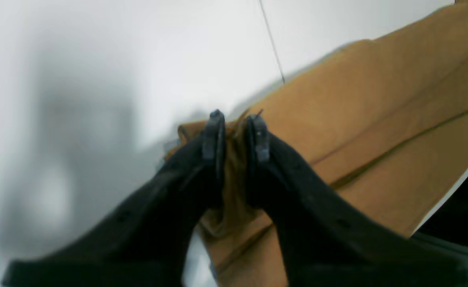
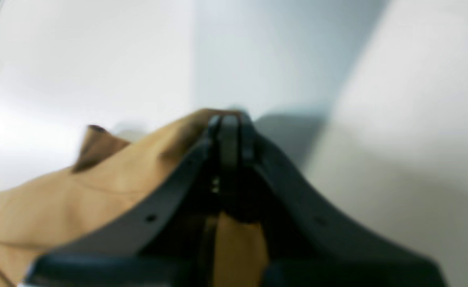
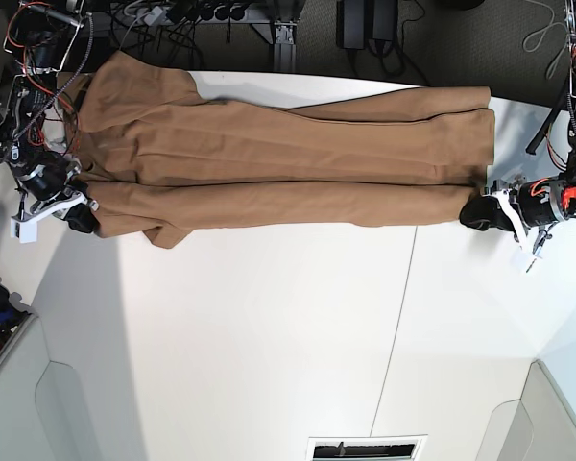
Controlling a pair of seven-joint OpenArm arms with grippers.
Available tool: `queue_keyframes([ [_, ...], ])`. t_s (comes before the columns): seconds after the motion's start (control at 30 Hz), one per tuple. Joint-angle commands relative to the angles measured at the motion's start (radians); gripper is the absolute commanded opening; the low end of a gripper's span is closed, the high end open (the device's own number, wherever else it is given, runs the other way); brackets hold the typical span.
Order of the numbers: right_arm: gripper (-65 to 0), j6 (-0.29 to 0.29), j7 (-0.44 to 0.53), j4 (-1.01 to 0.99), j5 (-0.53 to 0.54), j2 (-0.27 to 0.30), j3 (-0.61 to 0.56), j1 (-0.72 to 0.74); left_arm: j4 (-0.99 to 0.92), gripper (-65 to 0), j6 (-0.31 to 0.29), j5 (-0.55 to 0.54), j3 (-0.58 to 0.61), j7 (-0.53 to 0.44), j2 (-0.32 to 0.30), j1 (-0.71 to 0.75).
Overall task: Layout the t-shirt on the table in an organized manner, then fold the t-shirt properly
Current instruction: 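Grasp the folded strip ends with both grippers and straighten it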
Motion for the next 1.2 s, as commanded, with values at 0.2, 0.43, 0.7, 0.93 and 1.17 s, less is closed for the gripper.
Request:
queue_keyframes([
  [0.2,-65.0,0.019,-0.123,0.258,0.097,0.018,0.007,-0.061,0.015,-52.2,-0.010,-0.018,-0.008,0.010,-0.023,-0.019],
  [0.43,-65.0,0.018,-0.146,0.499,0.098,0.018,0.007,-0.257,0.015,-52.2,-0.010,-0.026,-0.008,0.047,-0.026,-0.019],
  [0.7,-65.0,0.016,-0.148,0.578,0.101,0.017,0.007,-0.407,0.015,-45.1,-0.010,-0.098,-0.008,0.086,-0.067,-0.019],
  [0.93,-33.5,0.014,-0.185,0.578,0.090,0.018,0.009,-0.422,0.015,-37.9,-0.010,-0.115,-0.009,0.101,-0.082,0.003],
  [1.17,-33.2,0.014,-0.184,0.611,0.163,0.018,0.084,-0.421,0.015,-37.9,-0.010,-0.154,-0.098,0.121,-0.092,0.057],
])
